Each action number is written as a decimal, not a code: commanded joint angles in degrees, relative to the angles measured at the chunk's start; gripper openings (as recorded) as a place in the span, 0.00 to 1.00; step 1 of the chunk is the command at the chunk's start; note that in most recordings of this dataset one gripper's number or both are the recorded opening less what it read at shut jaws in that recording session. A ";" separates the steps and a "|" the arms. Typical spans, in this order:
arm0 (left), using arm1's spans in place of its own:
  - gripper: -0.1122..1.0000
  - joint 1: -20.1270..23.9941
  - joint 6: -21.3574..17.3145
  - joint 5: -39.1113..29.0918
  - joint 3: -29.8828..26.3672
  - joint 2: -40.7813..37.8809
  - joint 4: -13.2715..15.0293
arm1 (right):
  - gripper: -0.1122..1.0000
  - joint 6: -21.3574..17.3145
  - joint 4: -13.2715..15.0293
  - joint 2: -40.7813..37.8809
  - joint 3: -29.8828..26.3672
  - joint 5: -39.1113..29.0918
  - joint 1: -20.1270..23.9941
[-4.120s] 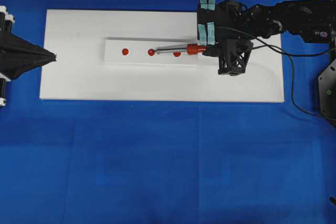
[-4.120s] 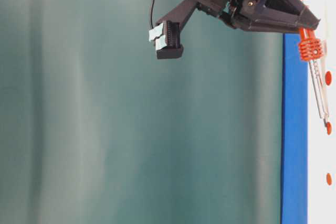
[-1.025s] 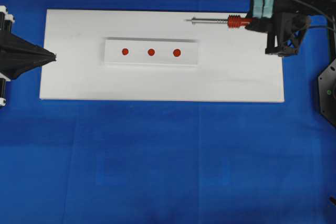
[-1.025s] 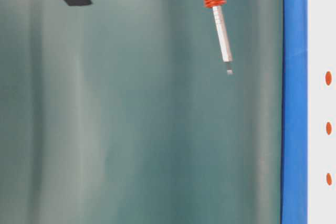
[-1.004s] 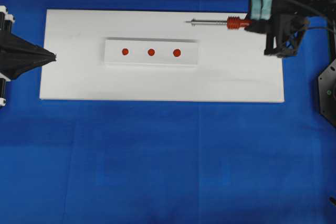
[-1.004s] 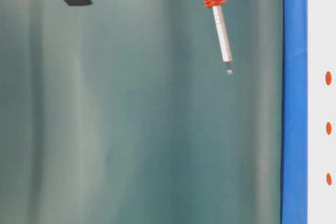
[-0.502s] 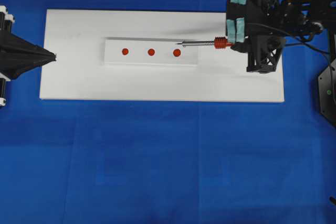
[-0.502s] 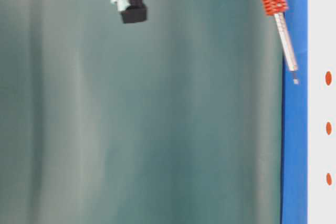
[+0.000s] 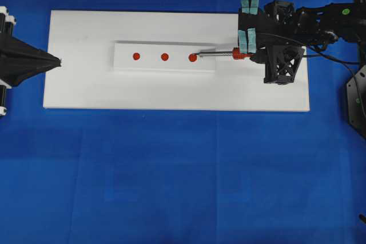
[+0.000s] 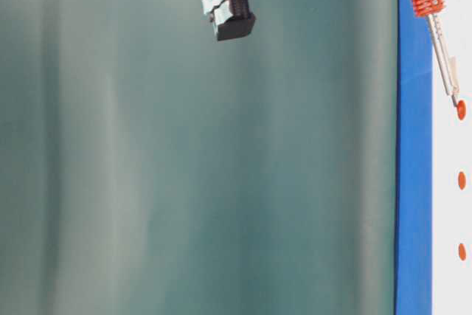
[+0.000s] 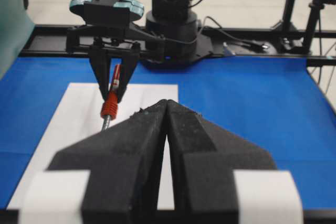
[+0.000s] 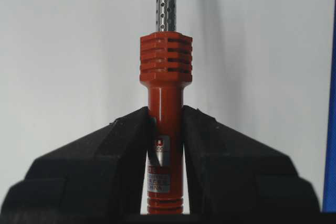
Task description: Touch the tip of the soldering iron to the mark.
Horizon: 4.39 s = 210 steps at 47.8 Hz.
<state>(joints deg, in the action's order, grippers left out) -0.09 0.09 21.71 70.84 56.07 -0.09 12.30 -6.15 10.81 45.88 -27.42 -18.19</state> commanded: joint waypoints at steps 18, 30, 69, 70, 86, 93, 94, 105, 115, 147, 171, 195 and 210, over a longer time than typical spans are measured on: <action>0.10 -0.09 -0.26 0.26 -0.62 -0.26 -0.09 | 0.16 0.09 -0.18 0.35 -0.44 0.53 0.26; 0.10 -0.09 -0.18 0.26 -0.62 -0.26 0.00 | 0.16 0.09 -0.18 0.35 -0.35 0.44 0.35; 0.10 -0.09 -0.09 0.44 -0.62 -0.18 0.00 | 0.16 0.00 -0.18 0.35 -0.44 0.53 0.44; 0.10 -0.09 0.00 0.44 -0.62 -0.18 0.00 | 0.16 0.00 -0.18 0.35 -0.53 0.44 0.44; 0.10 -0.09 0.00 0.53 -0.70 -0.18 0.00 | 0.16 0.00 0.09 4.39 -4.75 -5.01 0.44; 0.10 -0.09 0.00 0.53 -0.70 -0.18 0.00 | 0.16 0.00 0.97 7.65 -9.14 -10.37 0.35; 0.10 -0.09 0.00 0.53 -0.62 -0.18 -0.09 | 0.16 0.00 1.14 8.00 -9.67 -10.90 0.35; 0.10 -0.09 0.09 0.62 -0.70 -0.18 0.00 | 0.16 -0.09 2.81 10.99 -13.62 -15.38 0.35; 0.10 -0.09 0.09 0.62 -0.62 -0.18 0.00 | 0.16 -0.09 2.90 10.90 -13.54 -15.38 0.35; 0.10 -0.09 0.18 0.88 -0.62 -0.18 0.00 | 0.16 -18.28 3.87 19.95 -7.21 -14.59 14.94; 0.10 -0.09 0.18 1.23 -0.70 -0.09 -0.09 | 0.16 -53.96 23.47 14.59 -7.12 -13.89 39.99; 0.10 -0.09 0.18 1.23 -0.70 0.00 0.00 | 0.16 -58.62 28.48 0.53 -18.02 -13.80 39.11; 0.10 -0.09 0.18 1.76 -0.70 0.09 -0.09 | 0.16 -55.72 28.65 -9.76 -29.79 -13.54 36.39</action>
<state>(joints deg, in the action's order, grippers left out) -0.09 0.26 22.94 70.84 56.34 -0.09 -43.95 22.15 2.02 20.04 -41.48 18.81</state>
